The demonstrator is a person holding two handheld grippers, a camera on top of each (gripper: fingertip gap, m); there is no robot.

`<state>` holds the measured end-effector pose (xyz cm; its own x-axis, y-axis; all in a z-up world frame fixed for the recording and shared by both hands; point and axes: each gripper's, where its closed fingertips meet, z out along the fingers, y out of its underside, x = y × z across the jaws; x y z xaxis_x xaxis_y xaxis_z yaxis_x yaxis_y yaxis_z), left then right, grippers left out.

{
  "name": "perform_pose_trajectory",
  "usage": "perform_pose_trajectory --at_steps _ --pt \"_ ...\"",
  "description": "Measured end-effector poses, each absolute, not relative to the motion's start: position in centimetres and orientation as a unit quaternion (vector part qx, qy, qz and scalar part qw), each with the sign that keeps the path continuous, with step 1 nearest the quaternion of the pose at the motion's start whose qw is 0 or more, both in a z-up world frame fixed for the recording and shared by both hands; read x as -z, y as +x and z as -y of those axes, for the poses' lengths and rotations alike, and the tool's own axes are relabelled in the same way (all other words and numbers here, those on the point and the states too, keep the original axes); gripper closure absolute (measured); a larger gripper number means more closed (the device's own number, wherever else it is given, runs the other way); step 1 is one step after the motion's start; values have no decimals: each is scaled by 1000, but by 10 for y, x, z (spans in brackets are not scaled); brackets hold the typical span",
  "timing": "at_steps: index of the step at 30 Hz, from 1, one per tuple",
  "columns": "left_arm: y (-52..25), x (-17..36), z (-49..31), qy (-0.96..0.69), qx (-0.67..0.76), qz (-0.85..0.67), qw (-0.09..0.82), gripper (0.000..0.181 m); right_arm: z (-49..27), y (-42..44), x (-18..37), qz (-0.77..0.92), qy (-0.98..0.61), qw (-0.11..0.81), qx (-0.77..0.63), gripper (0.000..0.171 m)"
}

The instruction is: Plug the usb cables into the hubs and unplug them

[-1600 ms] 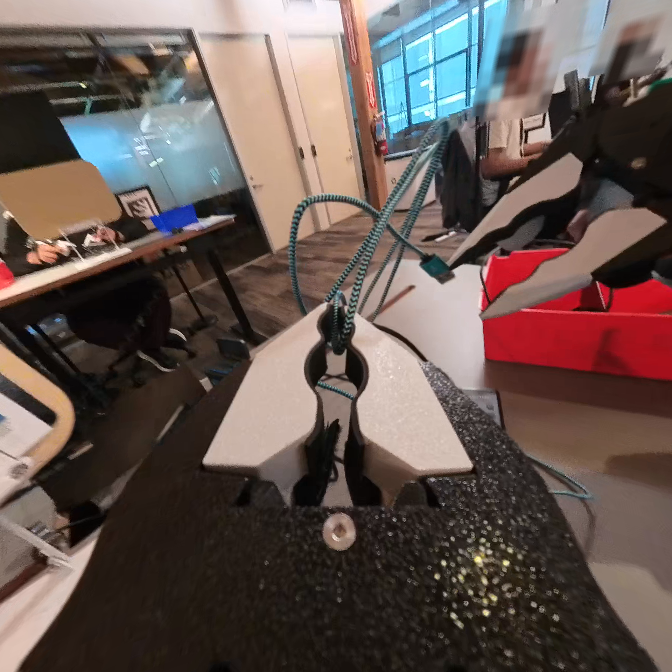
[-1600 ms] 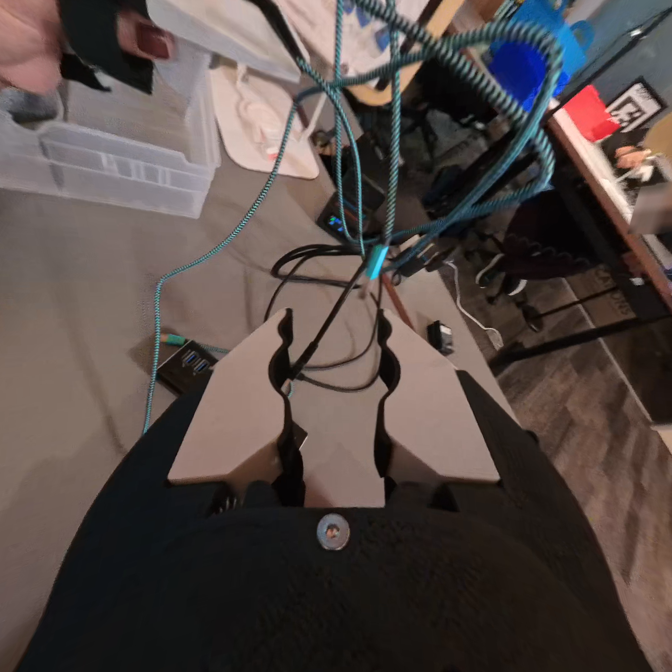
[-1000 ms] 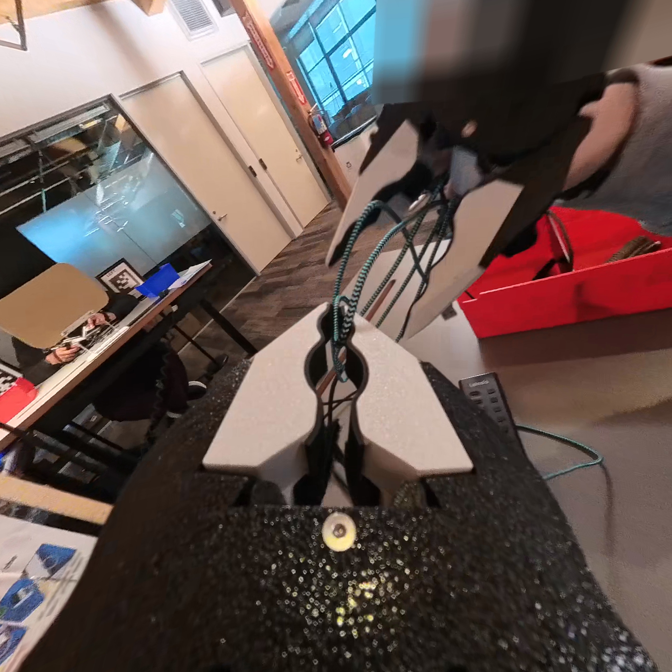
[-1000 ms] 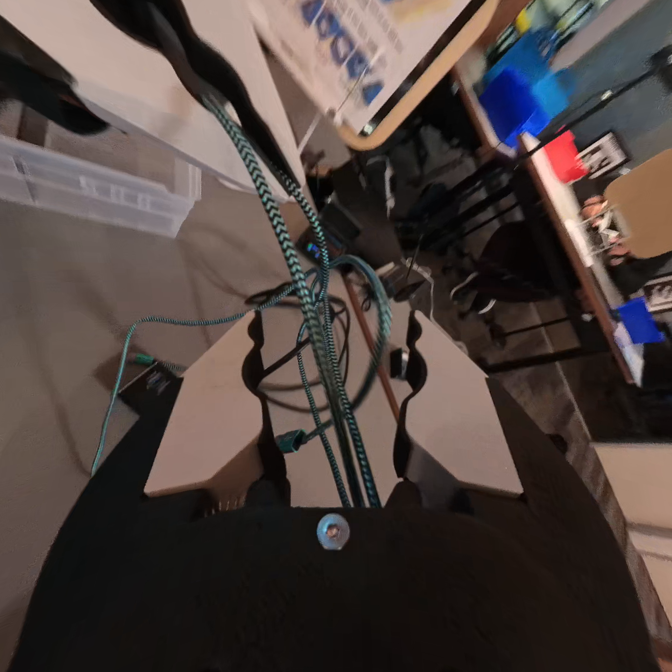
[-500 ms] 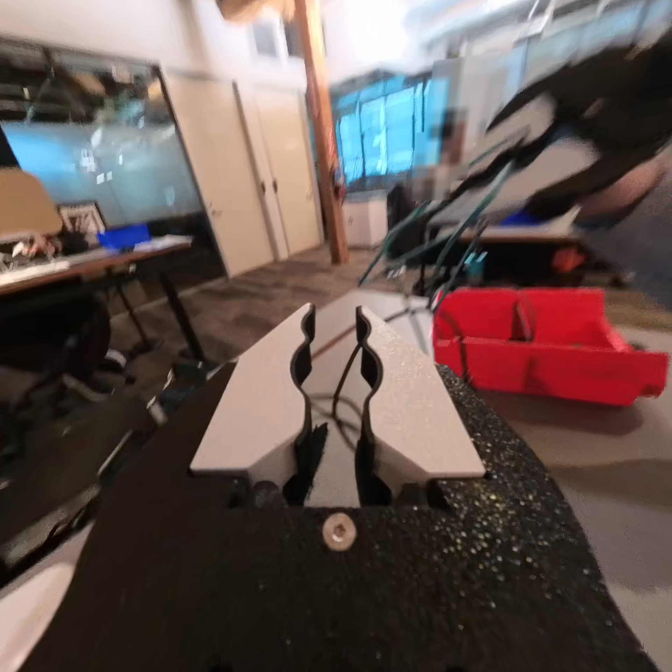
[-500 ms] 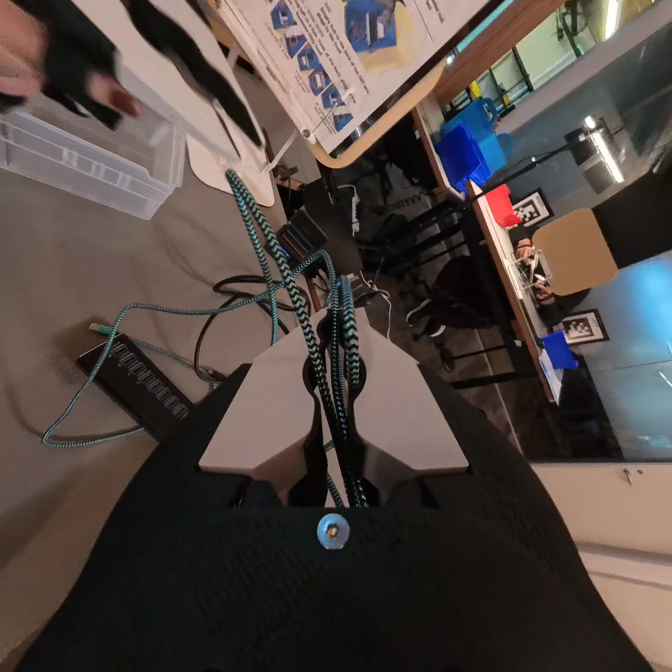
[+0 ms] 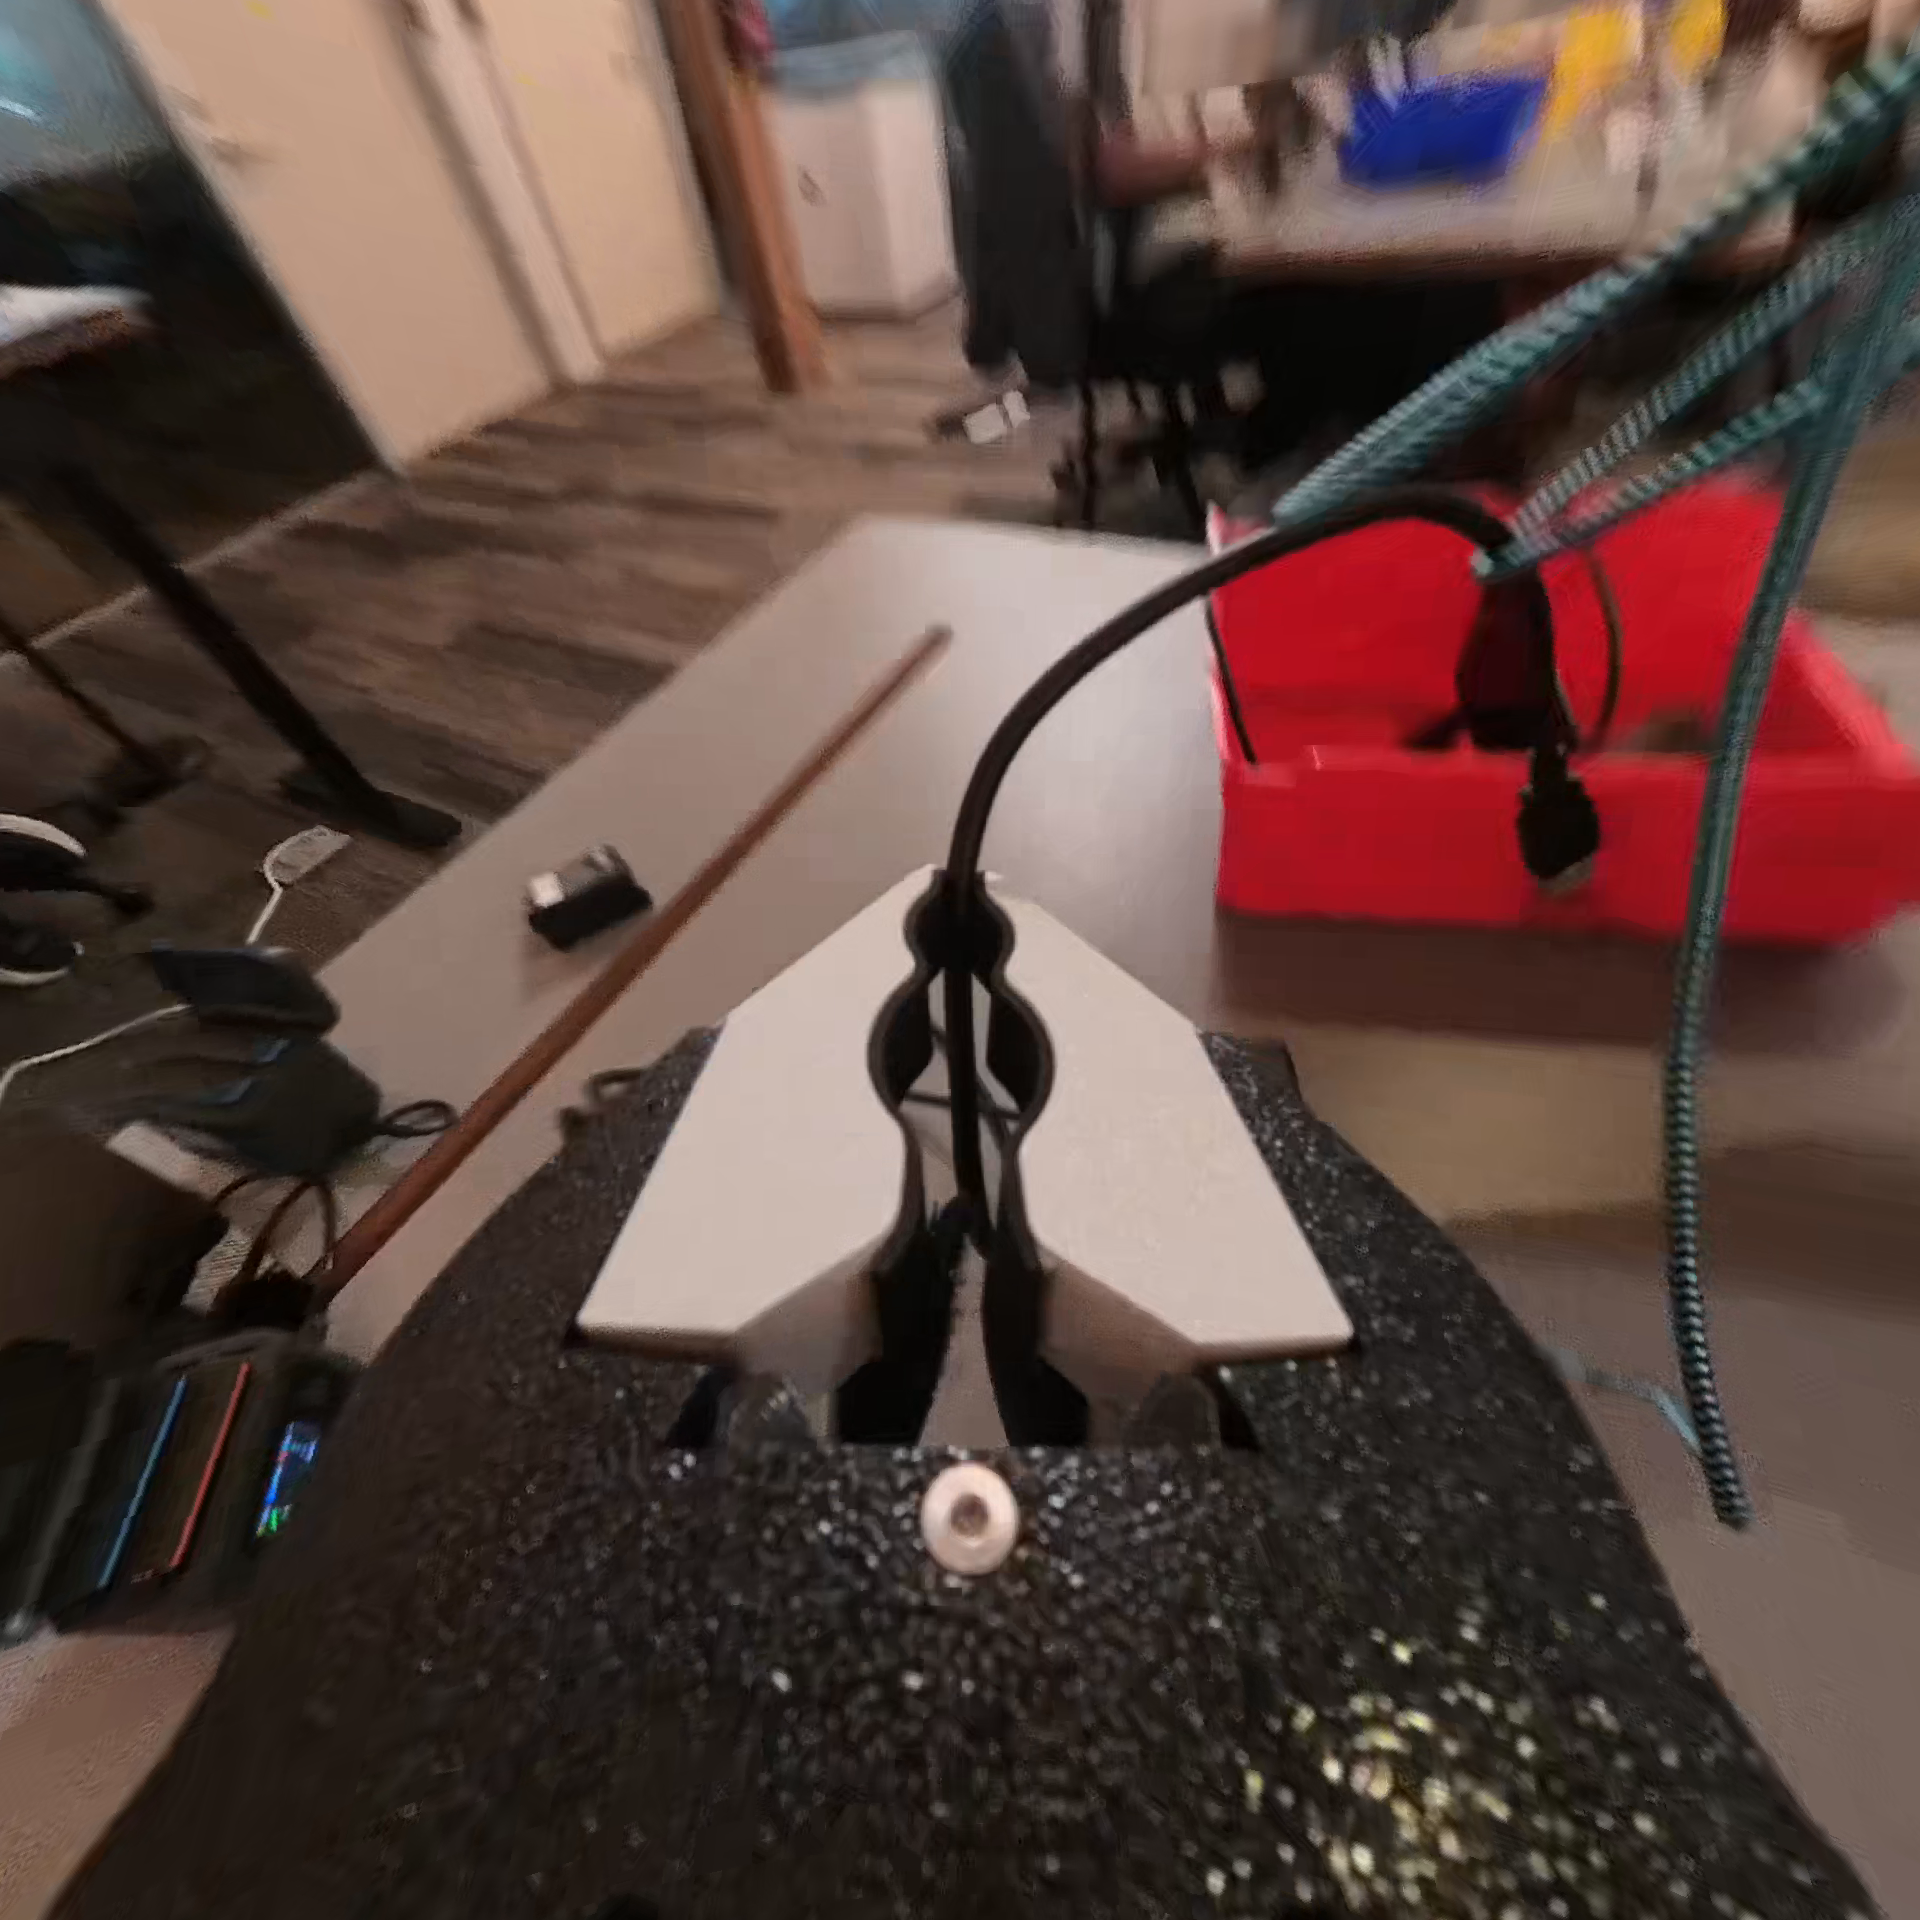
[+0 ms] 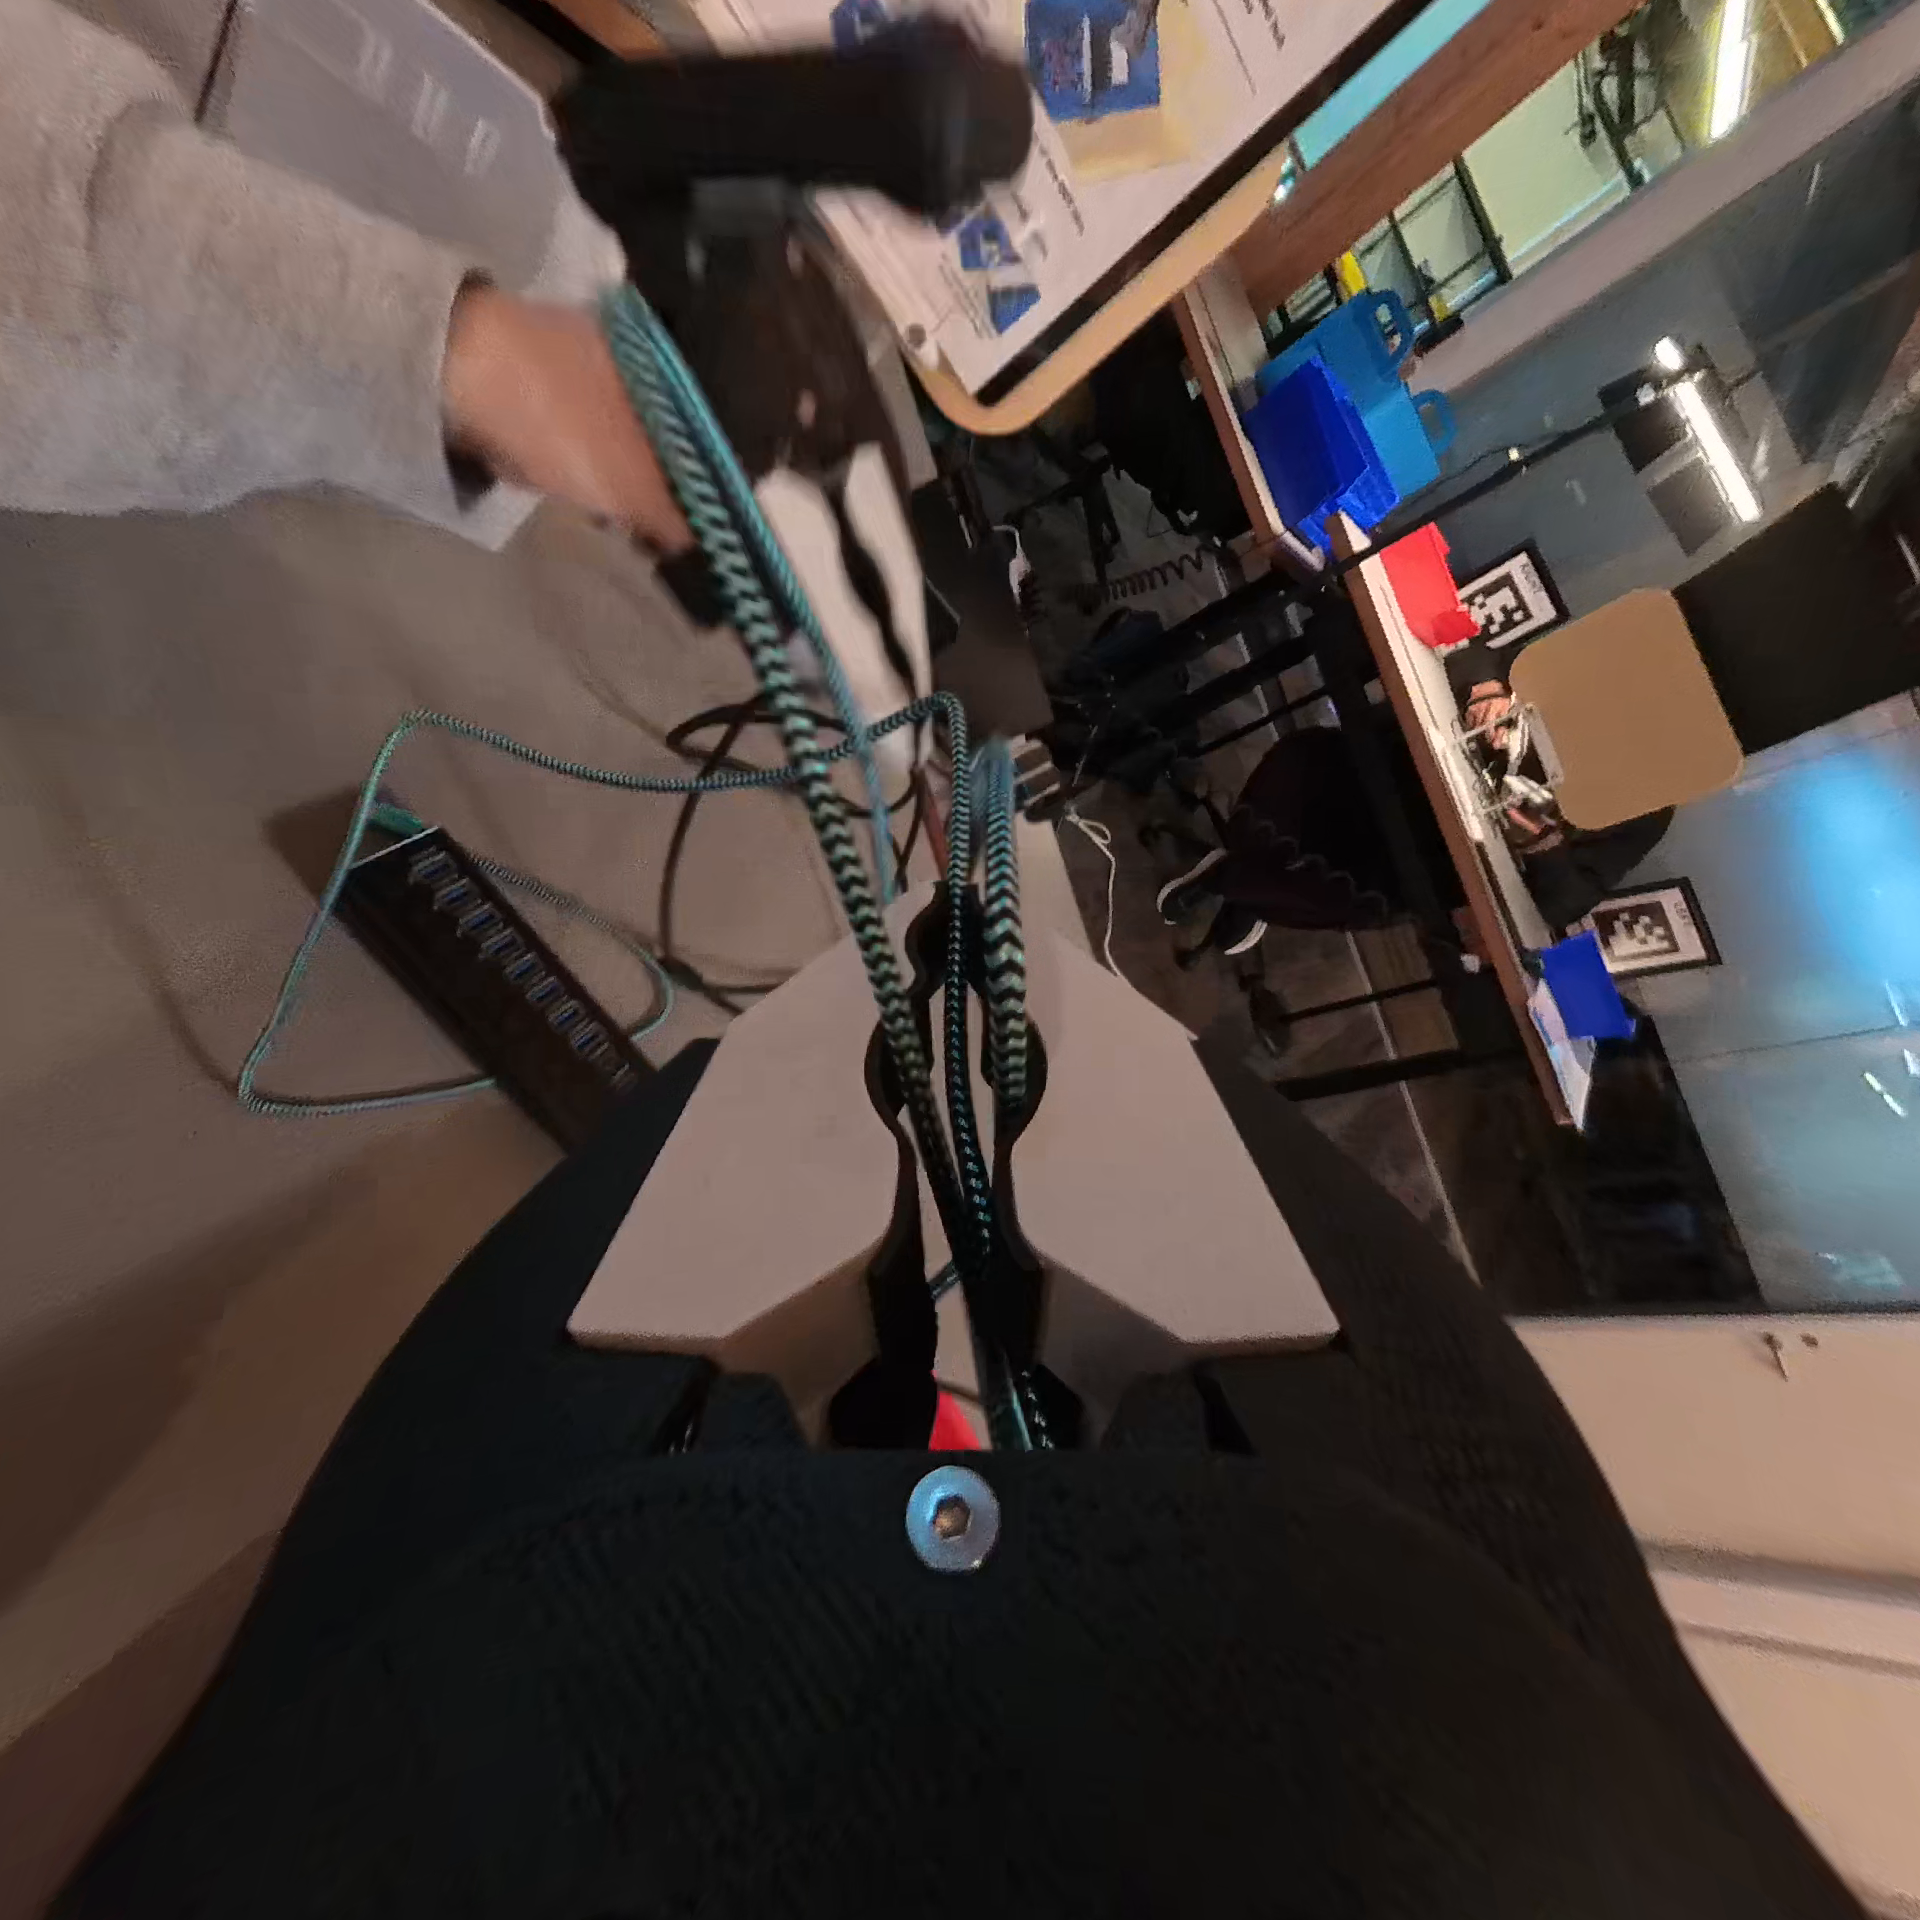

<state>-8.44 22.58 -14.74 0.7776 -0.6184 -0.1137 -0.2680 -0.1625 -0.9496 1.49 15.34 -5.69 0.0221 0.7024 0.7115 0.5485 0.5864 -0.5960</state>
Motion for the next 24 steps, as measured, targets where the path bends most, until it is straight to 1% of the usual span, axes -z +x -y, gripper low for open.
perform_pose_trajectory --at_steps 1,5,8,10,12,16,18,20,21,22,24 --pt "-100 130 -227 -738 165 -257 602 181 -152 23 59 694 -454 555 -72 171" --pt "-160 83 -223 -709 192 -151 662 181 -146 53 65 682 -471 555 -75 171" --pt "-194 52 -212 -668 234 -105 699 181 -146 71 68 670 -485 557 -74 171" --pt "-228 45 -211 -669 200 -54 714 181 -147 78 74 666 -494 554 -76 171" --pt "-246 51 -213 -698 160 -37 697 181 -145 79 76 662 -497 555 -82 171" --pt "-235 104 -220 -809 125 -69 570 180 -146 75 48 641 -494 582 -77 171" --pt "-222 129 -219 -839 126 -85 523 164 -150 72 25 623 -503 594 -72 171" --pt "-215 145 -216 -853 109 -85 503 148 -158 73 -2 602 -509 612 -58 171" --pt "-214 147 -213 -853 92 -81 508 140 -162 74 -17 592 -510 622 -48 171" --pt "-211 146 -209 -846 78 -80 522 126 -166 76 -33 581 -510 633 -40 171" --pt "-202 136 -196 -819 47 -86 565 111 -171 78 -65 561 -509 652 -33 171"
